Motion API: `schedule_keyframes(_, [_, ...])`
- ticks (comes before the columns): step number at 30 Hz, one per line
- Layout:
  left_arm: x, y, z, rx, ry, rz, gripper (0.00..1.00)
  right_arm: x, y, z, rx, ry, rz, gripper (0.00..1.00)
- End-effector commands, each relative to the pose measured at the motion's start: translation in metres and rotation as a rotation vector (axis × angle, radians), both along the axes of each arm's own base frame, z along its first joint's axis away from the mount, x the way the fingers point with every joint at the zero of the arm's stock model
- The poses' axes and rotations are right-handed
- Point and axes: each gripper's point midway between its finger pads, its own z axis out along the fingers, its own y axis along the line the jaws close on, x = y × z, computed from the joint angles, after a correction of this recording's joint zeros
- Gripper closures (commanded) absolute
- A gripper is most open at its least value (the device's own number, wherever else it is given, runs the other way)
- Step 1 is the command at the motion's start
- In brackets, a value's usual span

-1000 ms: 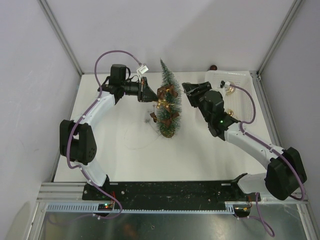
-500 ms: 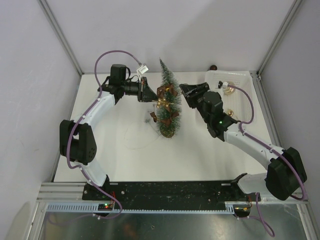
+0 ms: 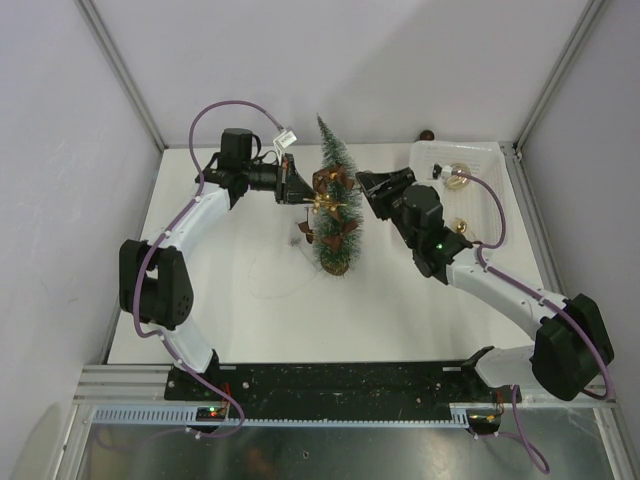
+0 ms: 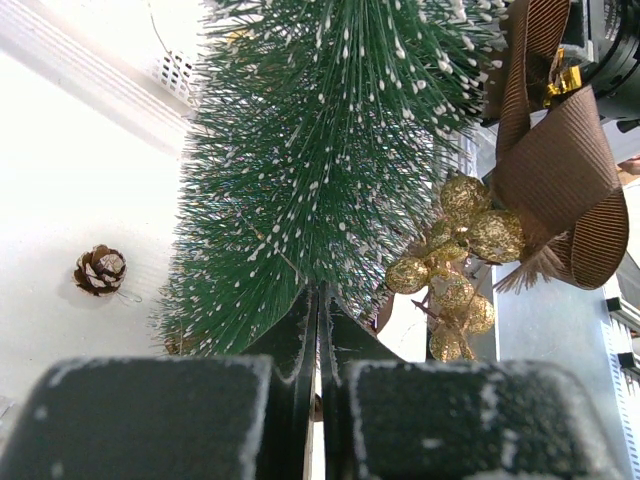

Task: Decorate the small christmas tree

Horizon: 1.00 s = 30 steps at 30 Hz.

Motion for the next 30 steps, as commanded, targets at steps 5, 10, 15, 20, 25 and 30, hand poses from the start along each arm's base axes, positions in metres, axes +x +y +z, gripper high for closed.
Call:
schedule_keyframes(5, [-0.01, -0.001, 0.021, -0.023, -0.073, -0.021, 1.0, -0.004, 0.004, -0.011, 0.005, 0.015, 0.012, 0.97])
schedule_keyframes(10, [-0.011, -0.001, 0.022, -0.024, -0.076, -0.023, 1.0, -0.004, 0.014, -0.017, 0.02, 0.021, 0.044, 0.97])
schedule_keyframes(15, [-0.01, -0.002, 0.021, -0.023, -0.069, -0.023, 1.0, -0.004, 0.025, -0.005, 0.057, -0.03, 0.08, 0.97])
schedule_keyframes(20, [-0.01, -0.004, 0.023, -0.025, -0.073, -0.027, 1.0, -0.007, 0.034, 0.007, 0.086, -0.08, 0.117, 0.96])
schedule_keyframes(25, [-0.011, -0.007, 0.025, -0.026, -0.077, -0.033, 1.0, -0.009, 0.036, 0.008, 0.076, -0.085, 0.126, 0.96])
schedule_keyframes(30, [-0.011, -0.006, 0.026, -0.026, -0.081, -0.032, 1.0, -0.011, 0.031, -0.001, 0.023, -0.058, 0.117, 0.93])
